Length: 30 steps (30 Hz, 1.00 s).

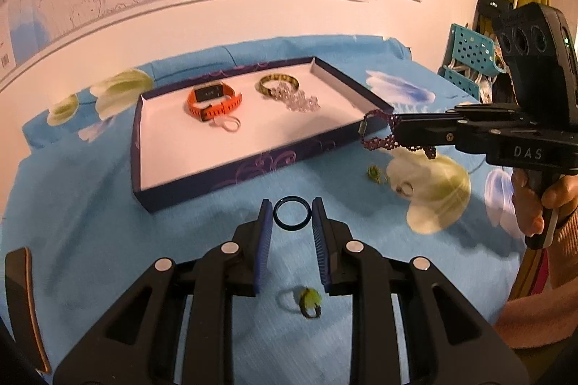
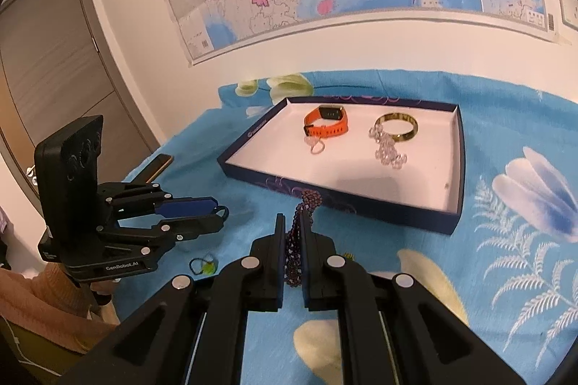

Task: Organize jewelry
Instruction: 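Carry the purple bracelet with the right tool while the left tool carries the ring into the box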

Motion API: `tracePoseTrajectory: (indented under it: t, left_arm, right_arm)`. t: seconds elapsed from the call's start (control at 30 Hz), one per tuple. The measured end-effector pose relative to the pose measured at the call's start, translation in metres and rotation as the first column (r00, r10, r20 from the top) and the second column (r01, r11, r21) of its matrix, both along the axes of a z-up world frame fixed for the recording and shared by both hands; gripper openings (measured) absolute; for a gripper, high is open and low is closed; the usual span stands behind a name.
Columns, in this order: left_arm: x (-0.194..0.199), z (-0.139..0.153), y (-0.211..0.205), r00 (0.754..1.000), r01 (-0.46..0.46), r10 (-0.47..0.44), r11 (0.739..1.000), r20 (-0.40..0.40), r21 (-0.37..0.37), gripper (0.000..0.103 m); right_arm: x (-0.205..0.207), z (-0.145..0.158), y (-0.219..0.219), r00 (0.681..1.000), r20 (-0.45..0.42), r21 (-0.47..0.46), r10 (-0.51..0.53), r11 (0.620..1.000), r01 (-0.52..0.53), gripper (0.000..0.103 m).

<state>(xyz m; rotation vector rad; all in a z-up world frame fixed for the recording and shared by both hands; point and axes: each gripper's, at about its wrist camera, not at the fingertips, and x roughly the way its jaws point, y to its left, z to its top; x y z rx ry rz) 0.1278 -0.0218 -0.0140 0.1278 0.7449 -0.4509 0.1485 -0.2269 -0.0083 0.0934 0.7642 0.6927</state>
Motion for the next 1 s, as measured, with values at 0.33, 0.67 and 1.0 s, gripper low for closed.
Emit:
tracePoseTrajectory:
  t: [0.33,0.67,1.0]
  left_arm:
    - [0.027,0.012,0.004,1.000,-0.016,0.017,1.000,0.020,-0.017,0.023]
    - [0.062,0.019,0.003,0.998,-0.046,0.047,0.999,0.035,-0.016,0.023]
    - [0.098,0.009,0.000,0.997,-0.081,0.081,0.997,0.009,-0.005,0.023]
  right_arm:
    - [0.030,0.004,-0.002,1.000,0.011,-0.014,-0.009,1.000,0.009,0.006]
    - [0.062,0.002,0.004,1.000,0.006,-0.049,0.001,0.999,-0.001,0.006]
    - [0.092,-0.011,0.014,1.000,-0.026,-0.086,0.015,0.996,-0.017,0.006]
